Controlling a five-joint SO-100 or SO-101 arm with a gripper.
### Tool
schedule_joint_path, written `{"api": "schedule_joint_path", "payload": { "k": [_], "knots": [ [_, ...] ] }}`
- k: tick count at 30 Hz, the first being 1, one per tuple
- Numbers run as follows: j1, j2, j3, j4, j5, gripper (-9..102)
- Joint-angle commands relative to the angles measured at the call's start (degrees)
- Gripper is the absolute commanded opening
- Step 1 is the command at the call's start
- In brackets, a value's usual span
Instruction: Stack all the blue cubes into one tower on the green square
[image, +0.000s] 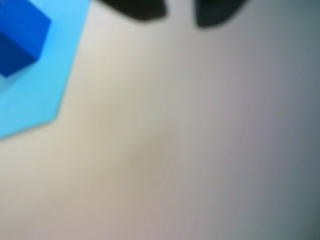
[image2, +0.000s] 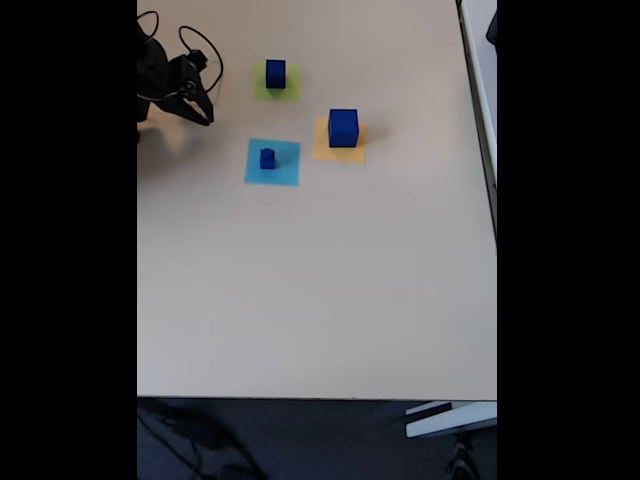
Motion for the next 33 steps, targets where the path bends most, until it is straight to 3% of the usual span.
{"api": "schedule_joint_path", "payload": {
  "k": [1,28,33],
  "knots": [
    [-0.44,1.32,-0.62,-0.88,-0.18,0],
    [0.0,1.32,-0.62,-0.97,0.44,0],
    [0.26,1.32,1.32,-8.7,4.75,0]
  ]
}}
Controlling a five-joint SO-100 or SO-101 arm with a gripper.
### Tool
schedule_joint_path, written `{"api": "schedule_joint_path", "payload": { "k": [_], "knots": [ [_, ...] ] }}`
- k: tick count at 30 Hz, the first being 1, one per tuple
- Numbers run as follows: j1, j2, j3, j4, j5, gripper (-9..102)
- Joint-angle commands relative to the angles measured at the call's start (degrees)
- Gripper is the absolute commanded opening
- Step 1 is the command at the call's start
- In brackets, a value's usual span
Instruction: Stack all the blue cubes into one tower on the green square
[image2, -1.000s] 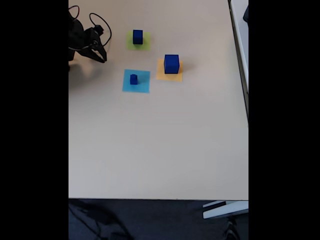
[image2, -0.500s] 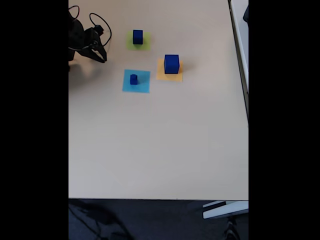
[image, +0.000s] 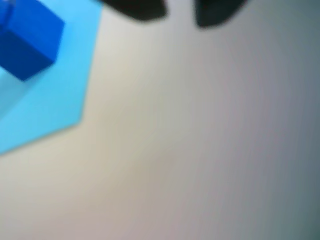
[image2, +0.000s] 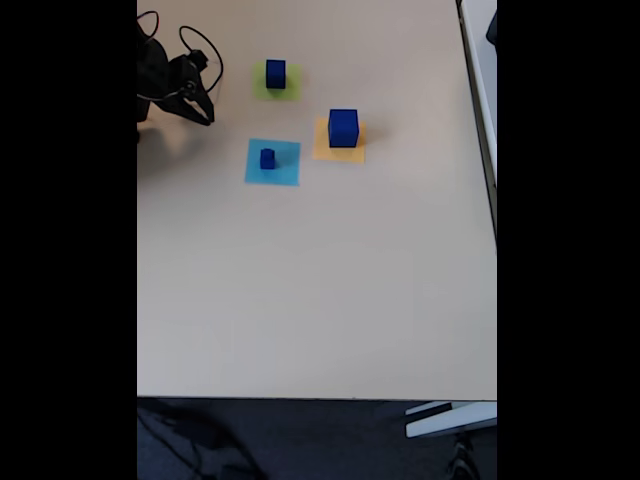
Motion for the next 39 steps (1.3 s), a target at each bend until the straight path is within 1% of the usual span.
{"api": "schedule_joint_path", "payload": {
  "k": [1,4,8,10,13,17,20,22,26,32,37,39],
  "knots": [
    [0.35,1.32,0.88,-4.92,3.43,0],
    [-0.09,1.32,-0.35,-7.56,2.02,0],
    [-1.85,1.23,-3.69,-7.38,3.25,0],
    [-2.11,-1.58,-5.89,-7.47,4.31,0],
    [-2.11,-12.39,-12.57,-8.44,5.63,0],
    [-1.58,-32.34,-27.16,-8.17,7.73,0],
    [-1.32,-43.59,-37.35,-7.73,8.26,0],
    [-1.14,-48.08,-41.75,-7.29,8.0,0],
    [-1.32,-55.46,-49.75,-3.69,9.4,0],
    [-0.7,-63.28,-56.25,-3.43,12.13,0],
    [1.93,-74.18,-65.21,-3.43,13.97,0],
    [2.2,-76.64,-67.85,-4.92,14.59,0]
  ]
}}
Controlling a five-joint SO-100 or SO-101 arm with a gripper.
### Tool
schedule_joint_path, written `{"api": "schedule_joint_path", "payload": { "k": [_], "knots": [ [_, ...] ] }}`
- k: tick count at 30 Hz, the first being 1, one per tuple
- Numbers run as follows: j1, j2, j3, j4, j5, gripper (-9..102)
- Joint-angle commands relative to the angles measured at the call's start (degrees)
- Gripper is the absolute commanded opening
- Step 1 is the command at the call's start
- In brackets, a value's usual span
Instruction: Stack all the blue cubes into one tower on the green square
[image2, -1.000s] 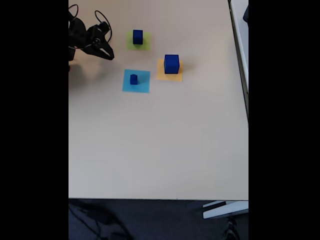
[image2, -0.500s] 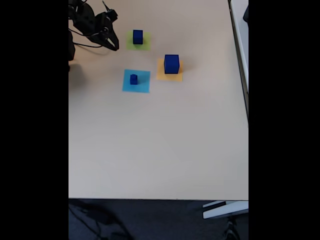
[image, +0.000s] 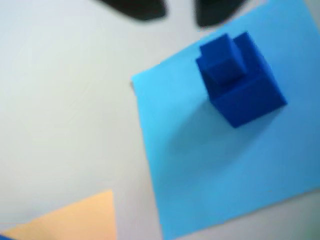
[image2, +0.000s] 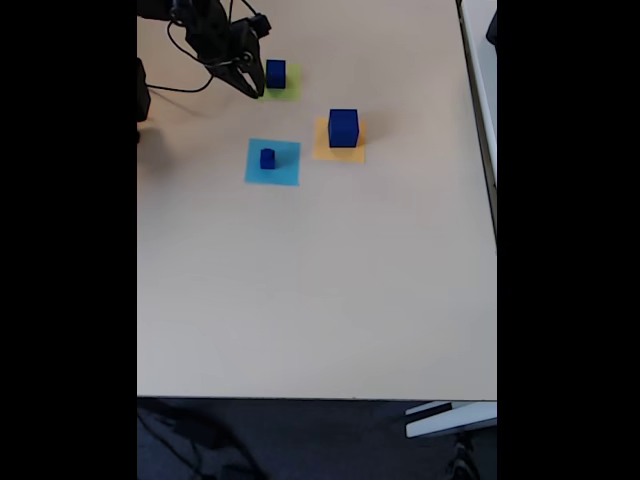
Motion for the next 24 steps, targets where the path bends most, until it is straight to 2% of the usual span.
{"api": "schedule_joint_path", "payload": {
  "k": [1,4,10,16,20,24],
  "knots": [
    [0.26,-2.37,-6.42,-2.9,3.78,0],
    [-0.79,-3.43,-7.38,-4.39,22.06,0],
    [-1.67,-6.24,-11.07,-3.78,32.7,0],
    [-1.32,-10.11,-19.51,5.45,47.46,0],
    [-0.88,-11.69,-25.84,10.72,49.48,0],
    [0.18,-12.13,-26.81,12.66,54.05,0]
  ]
}}
